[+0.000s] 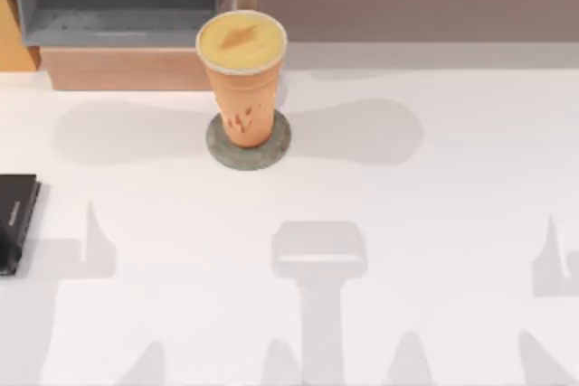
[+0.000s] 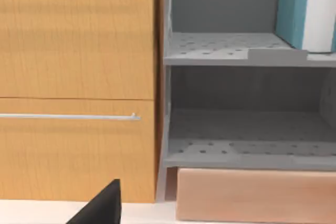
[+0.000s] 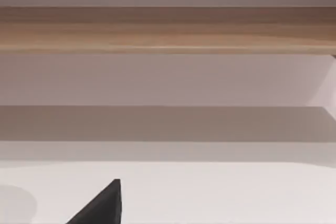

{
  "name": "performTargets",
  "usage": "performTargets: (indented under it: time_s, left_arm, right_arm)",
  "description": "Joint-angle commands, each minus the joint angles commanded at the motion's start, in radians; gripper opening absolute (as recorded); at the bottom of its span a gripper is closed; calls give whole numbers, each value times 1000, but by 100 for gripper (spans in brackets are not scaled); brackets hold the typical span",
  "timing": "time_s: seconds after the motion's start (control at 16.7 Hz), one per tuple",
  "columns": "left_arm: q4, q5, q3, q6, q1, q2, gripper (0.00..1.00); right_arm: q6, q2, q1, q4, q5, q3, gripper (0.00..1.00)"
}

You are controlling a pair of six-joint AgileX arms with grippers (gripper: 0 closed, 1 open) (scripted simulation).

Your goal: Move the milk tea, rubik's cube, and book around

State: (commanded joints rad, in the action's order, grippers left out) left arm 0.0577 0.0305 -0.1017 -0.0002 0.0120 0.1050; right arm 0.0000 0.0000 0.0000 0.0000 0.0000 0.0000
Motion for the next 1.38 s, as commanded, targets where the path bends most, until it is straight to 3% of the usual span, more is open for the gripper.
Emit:
performTargets:
  time_s: [0.3, 0.96, 1.38]
  left_arm:
    - [149, 65, -289, -7, 59, 368, 100]
    - [494, 202, -1005, -10, 237, 1535, 100]
    - [582, 235, -1193, -3, 293, 1829, 100]
  right_arm:
    - [0, 0, 0, 0, 0, 0, 100]
    - [0, 0, 0, 0, 0, 0, 100]
    - [0, 0, 0, 0, 0, 0, 100]
